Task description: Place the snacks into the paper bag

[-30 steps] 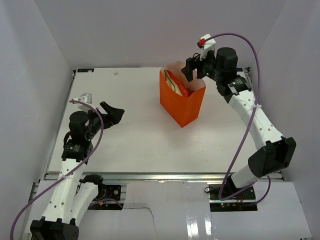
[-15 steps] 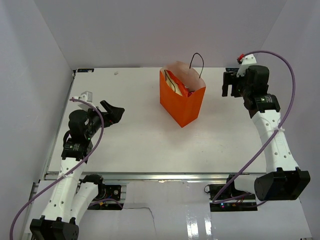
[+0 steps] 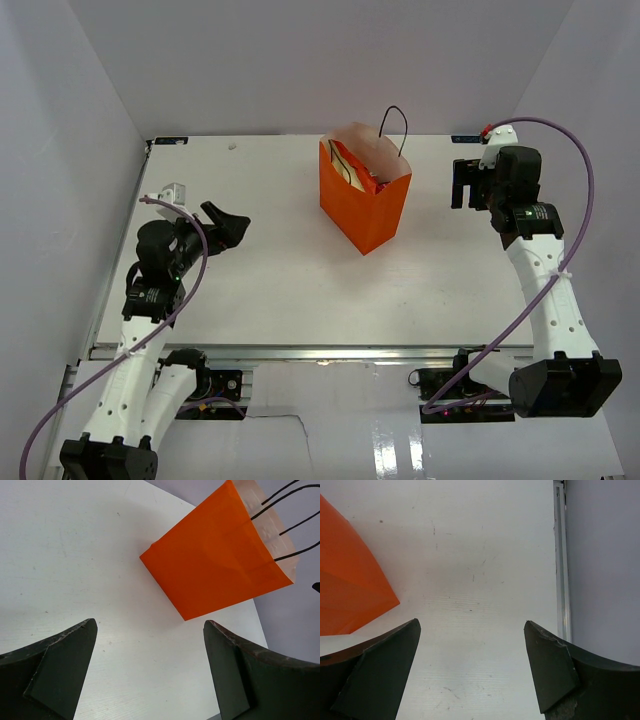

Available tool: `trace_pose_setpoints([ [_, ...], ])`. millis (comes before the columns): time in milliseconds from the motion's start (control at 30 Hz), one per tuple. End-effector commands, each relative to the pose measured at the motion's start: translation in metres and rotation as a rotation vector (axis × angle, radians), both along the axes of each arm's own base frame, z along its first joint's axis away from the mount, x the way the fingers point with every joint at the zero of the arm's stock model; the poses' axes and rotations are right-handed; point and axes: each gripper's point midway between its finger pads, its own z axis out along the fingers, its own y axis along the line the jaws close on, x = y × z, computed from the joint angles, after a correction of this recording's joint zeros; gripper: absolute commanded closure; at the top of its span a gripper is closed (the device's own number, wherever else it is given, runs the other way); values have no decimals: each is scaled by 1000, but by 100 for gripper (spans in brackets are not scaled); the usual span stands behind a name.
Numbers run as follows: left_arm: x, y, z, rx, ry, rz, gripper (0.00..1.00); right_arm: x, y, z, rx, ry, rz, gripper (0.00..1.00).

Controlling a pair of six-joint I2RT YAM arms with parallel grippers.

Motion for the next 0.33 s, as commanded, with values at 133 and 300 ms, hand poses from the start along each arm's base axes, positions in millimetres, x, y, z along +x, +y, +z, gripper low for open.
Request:
trace_pose_setpoints([
  [133, -12, 1, 7, -6, -21, -1, 2, 9, 1, 34, -2, -125, 8, 10],
  [300, -14, 1, 8, 1, -18, -4, 2, 8, 3, 35, 27, -141, -2, 10],
])
